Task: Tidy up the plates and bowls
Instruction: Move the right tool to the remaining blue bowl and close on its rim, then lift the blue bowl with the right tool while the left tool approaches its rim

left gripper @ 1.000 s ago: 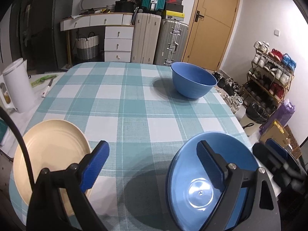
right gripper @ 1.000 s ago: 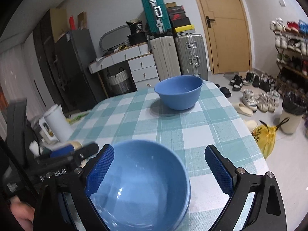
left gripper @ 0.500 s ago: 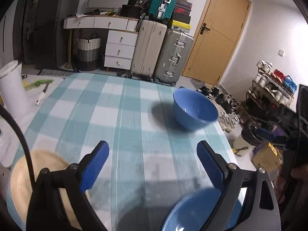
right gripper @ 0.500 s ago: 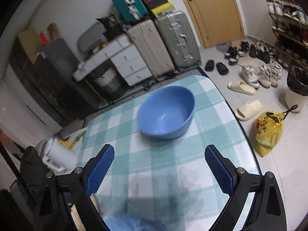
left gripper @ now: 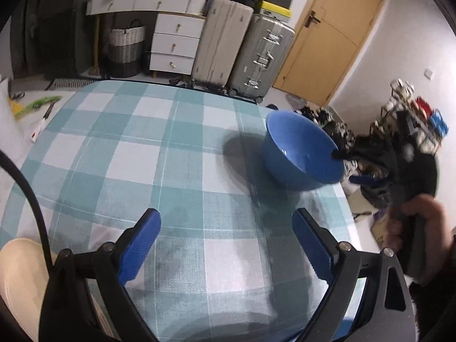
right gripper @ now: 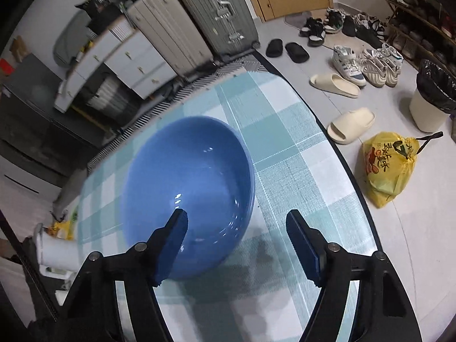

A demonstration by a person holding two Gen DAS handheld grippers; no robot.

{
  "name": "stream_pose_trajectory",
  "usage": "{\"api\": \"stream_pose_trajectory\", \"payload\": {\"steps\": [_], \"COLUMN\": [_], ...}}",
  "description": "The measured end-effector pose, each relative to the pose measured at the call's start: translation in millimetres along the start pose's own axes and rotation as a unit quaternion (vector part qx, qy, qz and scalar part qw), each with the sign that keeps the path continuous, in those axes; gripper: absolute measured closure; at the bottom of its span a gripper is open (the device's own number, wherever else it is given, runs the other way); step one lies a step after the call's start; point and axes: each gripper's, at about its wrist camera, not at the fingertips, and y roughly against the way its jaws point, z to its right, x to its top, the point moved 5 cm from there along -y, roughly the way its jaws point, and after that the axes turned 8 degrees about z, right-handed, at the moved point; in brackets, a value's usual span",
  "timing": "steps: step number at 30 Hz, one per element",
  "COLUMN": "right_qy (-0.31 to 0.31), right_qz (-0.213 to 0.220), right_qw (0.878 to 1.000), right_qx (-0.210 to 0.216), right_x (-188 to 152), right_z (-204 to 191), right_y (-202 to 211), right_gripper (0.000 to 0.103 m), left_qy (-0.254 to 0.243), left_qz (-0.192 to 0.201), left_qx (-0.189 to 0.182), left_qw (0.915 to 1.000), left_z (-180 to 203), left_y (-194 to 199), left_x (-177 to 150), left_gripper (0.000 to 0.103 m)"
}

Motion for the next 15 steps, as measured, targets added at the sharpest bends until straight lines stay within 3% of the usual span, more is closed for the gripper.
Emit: {"api": "stream_pose_trajectory", "payload": {"steps": [5, 6, 10, 15], "right_qy": [0.008, 0.008, 0.026, 0.05], "right_qz": [-0.028, -0.036, -0.071, -0.086], "right_qw": [0.999, 0.999, 0.997, 0.995], "right_qx": [-0.013, -0.012, -0.029, -0.021], "right_x": [-4.7, -7.6, -20.0, -31.7], "right_z": [-3.4, -3.6, -3.7, -6.5], "right_y": [-30.7, -34.8, -48.5, -48.9], "right_gripper": [0.054, 0.065, 0.081, 0.085], "left_qy": [0.013, 0.01, -0.016, -0.002], "left_qz": [0.001, -0.002, -0.004, -0.023], "left_qx": [0.007, 0.012, 0.052, 0.041], "left_qw": [0.9999, 0.9999, 0.9985, 0.9989], "left_z": [-11.2, -13.1, -18.1, -21.9], "left_y": [-3.0, -5.3, -15.3, -23.2], "left_x": [3.3, 2.4, -1.3, -4.8], "left_gripper": [0.009, 0.009, 0.009, 0.009]}}
